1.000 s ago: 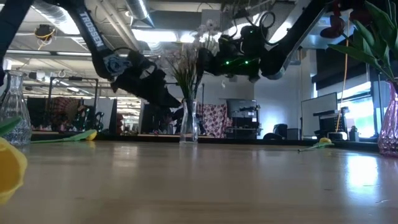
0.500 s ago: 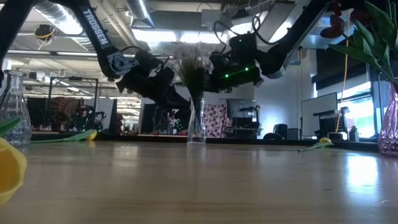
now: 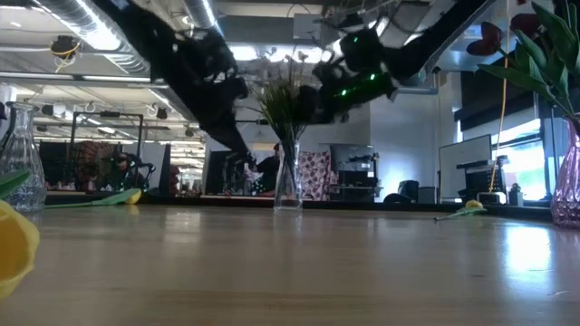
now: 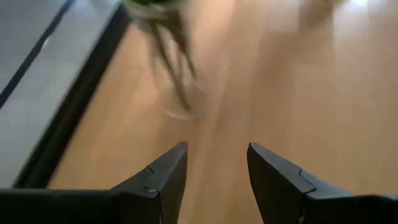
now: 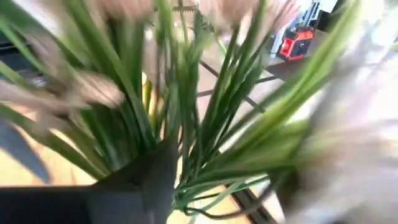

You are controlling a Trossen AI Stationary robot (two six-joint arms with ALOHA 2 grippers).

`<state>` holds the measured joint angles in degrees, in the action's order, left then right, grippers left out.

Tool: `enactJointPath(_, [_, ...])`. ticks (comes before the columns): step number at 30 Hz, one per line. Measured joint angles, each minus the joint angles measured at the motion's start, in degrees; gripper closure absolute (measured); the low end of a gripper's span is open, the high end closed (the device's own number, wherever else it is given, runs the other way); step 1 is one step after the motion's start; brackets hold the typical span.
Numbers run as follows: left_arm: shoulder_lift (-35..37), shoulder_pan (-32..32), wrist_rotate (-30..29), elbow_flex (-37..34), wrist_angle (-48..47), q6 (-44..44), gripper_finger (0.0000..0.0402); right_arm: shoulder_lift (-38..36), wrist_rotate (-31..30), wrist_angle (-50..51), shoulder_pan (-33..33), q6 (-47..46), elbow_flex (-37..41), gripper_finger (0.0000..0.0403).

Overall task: Sort flowers into vase by color
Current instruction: Put the white flower into the top transparent vase, then put the bottom yellow flower into the bottom transparent vase

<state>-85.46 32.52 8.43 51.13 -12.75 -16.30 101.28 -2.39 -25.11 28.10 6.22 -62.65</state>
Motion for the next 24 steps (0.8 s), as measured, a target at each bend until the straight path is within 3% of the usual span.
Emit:
enactJointPath(4, [4.48,-7.77,-1.68,-0.01,-8.52,4.19,0.0239,-5.01,0.02,5.14,0.0,1.61,0.02,0.0137])
enactJointPath(9, [9.35,-21.23,6.81,-0.02,-17.88,8.87,0.0239,-10.75,0.0,13.04,-0.02,3.28,0.0,0.0128])
enactJointPath(11, [10.84,-28.06,7.14,-0.02,-21.32,13.84,0.0239,-13.02,0.04,16.62,-0.67,3.45,0.0,0.0128])
enactJointPath(16, [11.5,-46.23,3.74,-0.07,-27.16,33.59,0.0239,-18.64,-3.75,23.13,-3.05,6.02,0.0,0.0127])
enactJointPath(24, [11.09,-72.28,-7.25,-0.07,-27.42,66.71,0.0239,-28.37,-18.46,27.45,-9.52,10.18,0.0,0.0127])
